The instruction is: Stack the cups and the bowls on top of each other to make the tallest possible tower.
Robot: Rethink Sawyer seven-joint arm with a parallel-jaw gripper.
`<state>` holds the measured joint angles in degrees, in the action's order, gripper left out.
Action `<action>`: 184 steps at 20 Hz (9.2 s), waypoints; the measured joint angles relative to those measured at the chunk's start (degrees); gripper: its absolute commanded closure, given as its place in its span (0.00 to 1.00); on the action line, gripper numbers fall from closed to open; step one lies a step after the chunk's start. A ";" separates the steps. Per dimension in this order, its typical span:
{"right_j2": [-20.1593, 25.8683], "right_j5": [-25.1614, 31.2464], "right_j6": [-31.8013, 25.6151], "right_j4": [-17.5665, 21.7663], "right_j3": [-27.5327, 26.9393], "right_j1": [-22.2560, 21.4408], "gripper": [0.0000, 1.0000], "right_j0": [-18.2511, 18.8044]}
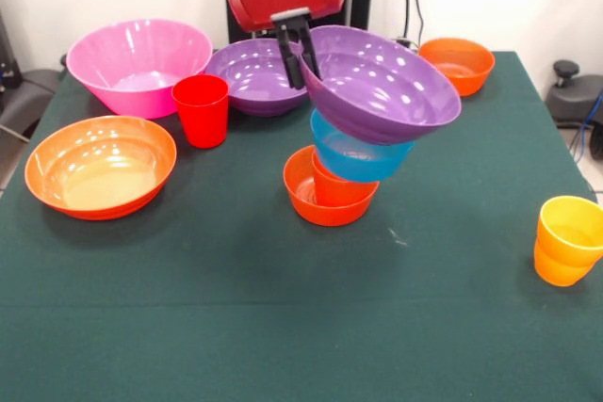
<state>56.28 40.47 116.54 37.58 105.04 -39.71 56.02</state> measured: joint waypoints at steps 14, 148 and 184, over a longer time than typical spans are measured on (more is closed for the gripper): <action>-0.14 0.00 0.00 4.28 1.29 0.01 1.00 -0.02; 1.66 2.75 -0.04 2.58 6.98 -4.57 0.00 4.46; 11.92 8.31 -2.13 -4.09 8.21 -14.59 0.00 15.20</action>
<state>68.20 48.78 114.41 33.49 113.25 -54.31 71.22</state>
